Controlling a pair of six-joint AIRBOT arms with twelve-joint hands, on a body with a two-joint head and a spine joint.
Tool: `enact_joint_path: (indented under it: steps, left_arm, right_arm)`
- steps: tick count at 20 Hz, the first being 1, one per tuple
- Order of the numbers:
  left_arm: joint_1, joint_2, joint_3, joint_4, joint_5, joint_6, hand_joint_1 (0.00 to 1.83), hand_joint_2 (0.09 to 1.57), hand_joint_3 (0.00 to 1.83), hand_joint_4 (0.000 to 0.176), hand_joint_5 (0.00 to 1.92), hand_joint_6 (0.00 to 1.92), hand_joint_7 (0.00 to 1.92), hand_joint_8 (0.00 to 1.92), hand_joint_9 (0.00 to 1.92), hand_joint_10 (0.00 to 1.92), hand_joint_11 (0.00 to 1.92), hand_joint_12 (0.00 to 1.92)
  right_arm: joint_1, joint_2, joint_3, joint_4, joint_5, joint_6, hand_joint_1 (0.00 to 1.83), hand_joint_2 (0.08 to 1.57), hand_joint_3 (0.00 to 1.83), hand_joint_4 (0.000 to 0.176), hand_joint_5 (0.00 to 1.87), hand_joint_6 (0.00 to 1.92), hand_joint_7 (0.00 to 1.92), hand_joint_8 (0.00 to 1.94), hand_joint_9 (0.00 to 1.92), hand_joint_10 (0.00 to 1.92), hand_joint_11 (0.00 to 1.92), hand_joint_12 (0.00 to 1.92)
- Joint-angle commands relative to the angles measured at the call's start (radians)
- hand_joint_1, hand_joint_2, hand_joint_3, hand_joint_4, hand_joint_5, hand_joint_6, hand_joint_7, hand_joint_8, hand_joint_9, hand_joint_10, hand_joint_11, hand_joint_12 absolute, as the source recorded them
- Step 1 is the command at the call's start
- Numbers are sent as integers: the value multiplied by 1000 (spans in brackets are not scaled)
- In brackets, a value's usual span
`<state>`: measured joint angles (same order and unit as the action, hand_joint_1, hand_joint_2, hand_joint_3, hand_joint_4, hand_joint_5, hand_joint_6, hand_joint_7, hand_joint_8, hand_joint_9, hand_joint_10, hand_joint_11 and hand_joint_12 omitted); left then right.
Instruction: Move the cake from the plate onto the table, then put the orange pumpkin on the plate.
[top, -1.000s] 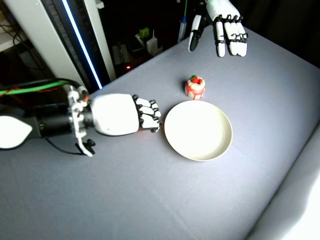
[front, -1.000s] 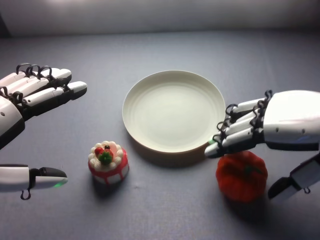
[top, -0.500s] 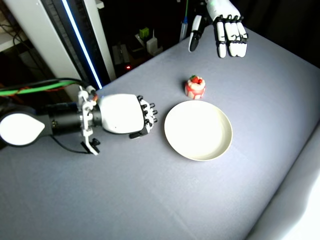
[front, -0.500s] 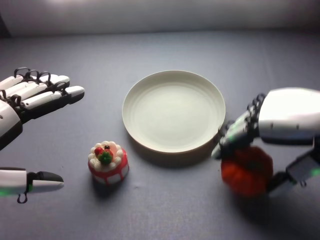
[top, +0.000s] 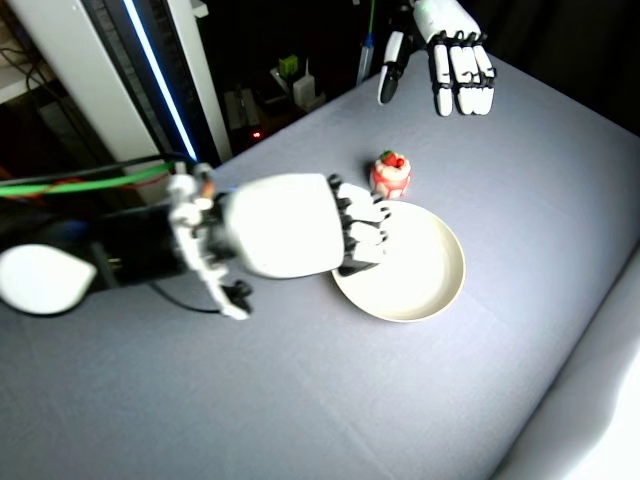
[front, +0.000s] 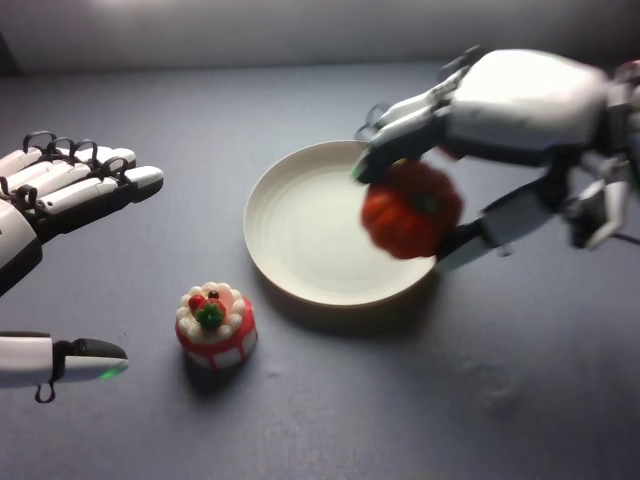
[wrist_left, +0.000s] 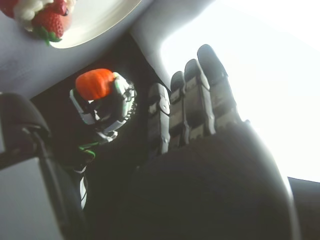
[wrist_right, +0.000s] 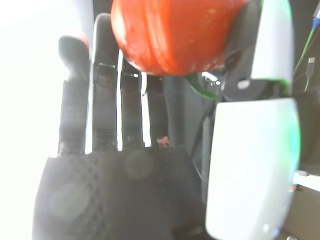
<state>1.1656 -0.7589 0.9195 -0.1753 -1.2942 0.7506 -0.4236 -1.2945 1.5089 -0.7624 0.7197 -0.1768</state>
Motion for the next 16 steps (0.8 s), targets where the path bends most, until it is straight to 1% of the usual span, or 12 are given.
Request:
enact_joint_path:
  steps: [1, 2, 3, 4, 5, 6, 8, 9, 12, 13, 14, 16]
  left_arm:
    - [-2, -7, 2, -14, -121, -6, 854, 884, 6, 87, 178, 4, 126, 3, 103, 4, 0, 418]
    - [-4, -12, 7, -13, -121, -7, 826, 886, 4, 104, 166, 2, 132, 4, 102, 5, 0, 415]
    - [-4, -13, 8, -12, -121, -8, 846, 888, 3, 108, 168, 1, 133, 2, 97, 2, 0, 375]
    - [-7, -15, 11, -8, -119, -12, 850, 890, 2, 111, 163, 1, 129, 1, 92, 1, 0, 346]
    - [-10, -16, 12, -7, -114, -14, 854, 885, 0, 106, 169, 2, 134, 1, 96, 2, 0, 364]
    - [-11, -16, 12, -6, -110, -14, 854, 885, 0, 106, 169, 2, 134, 1, 96, 2, 0, 364]
    - [-9, -16, 12, -7, -109, -14, 855, 891, 1, 100, 164, 0, 124, 0, 88, 2, 0, 349]
    - [-8, -16, 10, -8, -110, -15, 853, 886, 0, 115, 178, 2, 131, 1, 93, 1, 0, 380]
    - [-7, -17, 10, -12, -114, -16, 887, 885, 0, 99, 187, 2, 135, 1, 102, 3, 0, 417]
    - [-5, -17, 9, -14, -119, -18, 889, 877, 0, 94, 191, 2, 140, 2, 110, 4, 0, 467]
    - [-3, -17, 8, -17, -125, -20, 912, 872, 0, 88, 194, 3, 139, 1, 110, 3, 0, 477]
    - [0, -18, 5, -26, -140, -21, 925, 875, 0, 96, 186, 1, 128, 2, 91, 4, 0, 417]
  right_arm:
    - [24, -12, 18, 24, 14, 5, 1361, 1080, 0, 0, 1015, 838, 1057, 891, 983, 1097, 810, 1310]
    - [33, -50, 48, -21, -44, 3, 1285, 1084, 2, 0, 1082, 677, 1011, 1075, 1022, 1031, 930, 1328]
    - [33, -53, 51, -23, -49, 3, 1193, 1060, 0, 0, 797, 377, 721, 743, 846, 959, 814, 1354]
    - [33, -63, 64, -28, -65, 3, 1065, 1054, 0, 3, 635, 146, 563, 440, 731, 786, 742, 1244]
    - [36, -65, 71, -28, -76, 3, 940, 1003, 0, 64, 365, 29, 311, 140, 501, 411, 422, 1163]
    - [39, -65, 75, -30, -82, 3, 940, 1003, 0, 64, 365, 29, 311, 140, 501, 411, 422, 1163]
    - [43, -64, 83, -32, -89, 3, 832, 914, 0, 141, 95, 0, 106, 5, 275, 66, 51, 1003]
    - [49, -64, 83, -31, -89, 3, 741, 890, 0, 167, 3, 0, 25, 0, 188, 7, 1, 754]
    - [52, -63, 67, -5, -85, 3, 713, 875, 0, 176, 0, 0, 26, 2, 147, 1, 0, 812]
    - [52, -52, 55, 13, -72, 3, 713, 884, 1, 166, 0, 0, 31, 2, 136, 2, 0, 859]
    - [52, -39, 41, 44, -46, 3, 722, 886, 1, 174, 0, 0, 5, 0, 95, 0, 0, 826]
    - [36, 30, 4, 129, 29, -1, 768, 879, 0, 176, 0, 0, 11, 1, 78, 0, 0, 732]
